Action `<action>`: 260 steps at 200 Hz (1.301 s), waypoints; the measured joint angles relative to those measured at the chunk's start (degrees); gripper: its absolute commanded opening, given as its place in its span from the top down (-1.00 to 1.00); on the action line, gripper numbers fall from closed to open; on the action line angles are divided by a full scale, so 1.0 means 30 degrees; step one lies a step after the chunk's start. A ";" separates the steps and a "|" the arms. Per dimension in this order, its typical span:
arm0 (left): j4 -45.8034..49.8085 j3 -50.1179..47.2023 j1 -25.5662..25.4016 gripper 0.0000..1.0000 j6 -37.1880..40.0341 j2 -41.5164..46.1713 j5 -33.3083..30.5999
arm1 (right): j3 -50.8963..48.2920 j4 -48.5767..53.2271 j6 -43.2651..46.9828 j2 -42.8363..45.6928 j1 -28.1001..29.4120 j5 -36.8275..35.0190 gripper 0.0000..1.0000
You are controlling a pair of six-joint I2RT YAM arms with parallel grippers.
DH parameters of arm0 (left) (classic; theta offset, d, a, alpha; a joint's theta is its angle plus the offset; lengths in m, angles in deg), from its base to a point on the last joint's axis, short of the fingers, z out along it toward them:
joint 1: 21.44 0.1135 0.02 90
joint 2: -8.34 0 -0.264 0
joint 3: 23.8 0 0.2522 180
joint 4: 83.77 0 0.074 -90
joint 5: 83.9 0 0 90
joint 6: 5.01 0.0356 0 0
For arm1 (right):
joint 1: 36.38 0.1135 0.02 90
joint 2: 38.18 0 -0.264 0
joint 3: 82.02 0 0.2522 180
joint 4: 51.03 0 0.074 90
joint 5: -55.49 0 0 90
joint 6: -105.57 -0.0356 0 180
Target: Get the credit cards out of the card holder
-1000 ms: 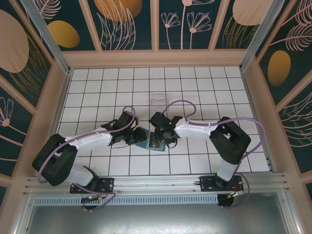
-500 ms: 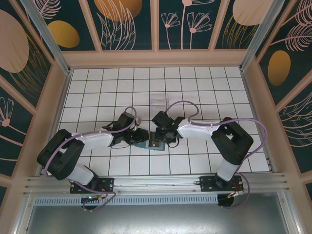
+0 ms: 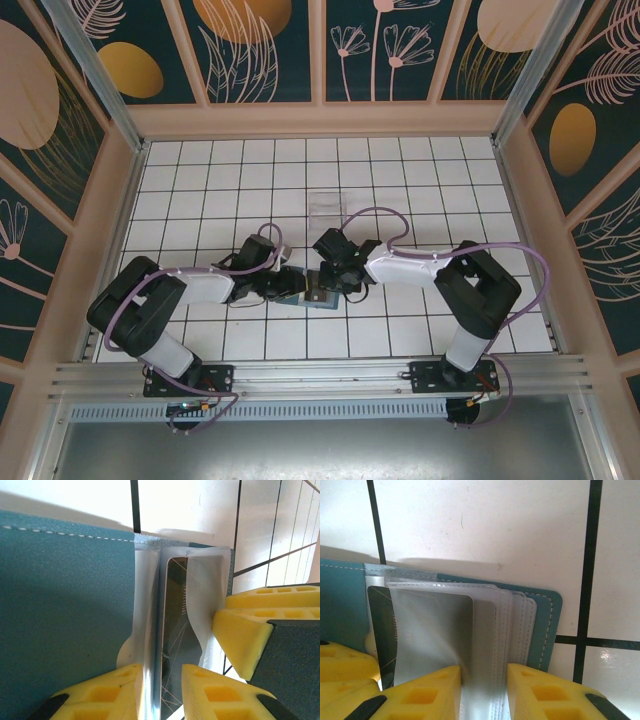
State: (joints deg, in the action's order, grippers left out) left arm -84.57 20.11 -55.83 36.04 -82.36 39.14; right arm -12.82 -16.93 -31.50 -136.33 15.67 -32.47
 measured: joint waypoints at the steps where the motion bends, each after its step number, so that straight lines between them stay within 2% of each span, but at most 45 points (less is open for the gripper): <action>1: -0.0007 0.0000 0.0000 0.45 0.0000 -0.0007 0.0007 | 0.0000 0.0000 0.0000 0.0000 0.0000 0.0000 0.41; 86: -0.3308 -0.0947 0.0313 0.52 -0.0670 -0.0794 0.1377 | -0.0124 -0.0131 -0.0007 0.0073 -0.0219 0.0073 0.47; 185: -0.4932 -0.1202 0.0328 0.52 -0.0954 -0.1377 0.2040 | -0.0284 -0.0357 -0.0087 0.0168 -0.0219 0.0131 0.48; 234: -0.5581 -0.1304 0.0364 0.68 -0.1107 -0.1807 0.2273 | -0.0284 -0.0357 -0.0146 0.0175 -0.0219 0.0138 0.48; 260: -0.5836 -0.1428 0.0379 0.73 -0.1115 -0.1865 0.2259 | -0.0284 -0.0350 -0.0211 0.0189 -0.0219 0.0131 0.37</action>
State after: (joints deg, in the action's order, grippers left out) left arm -102.08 15.82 -54.69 32.69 -87.95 45.92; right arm -13.67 -17.98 -32.13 -135.76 15.01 -32.07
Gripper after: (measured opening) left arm 0.142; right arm 0.286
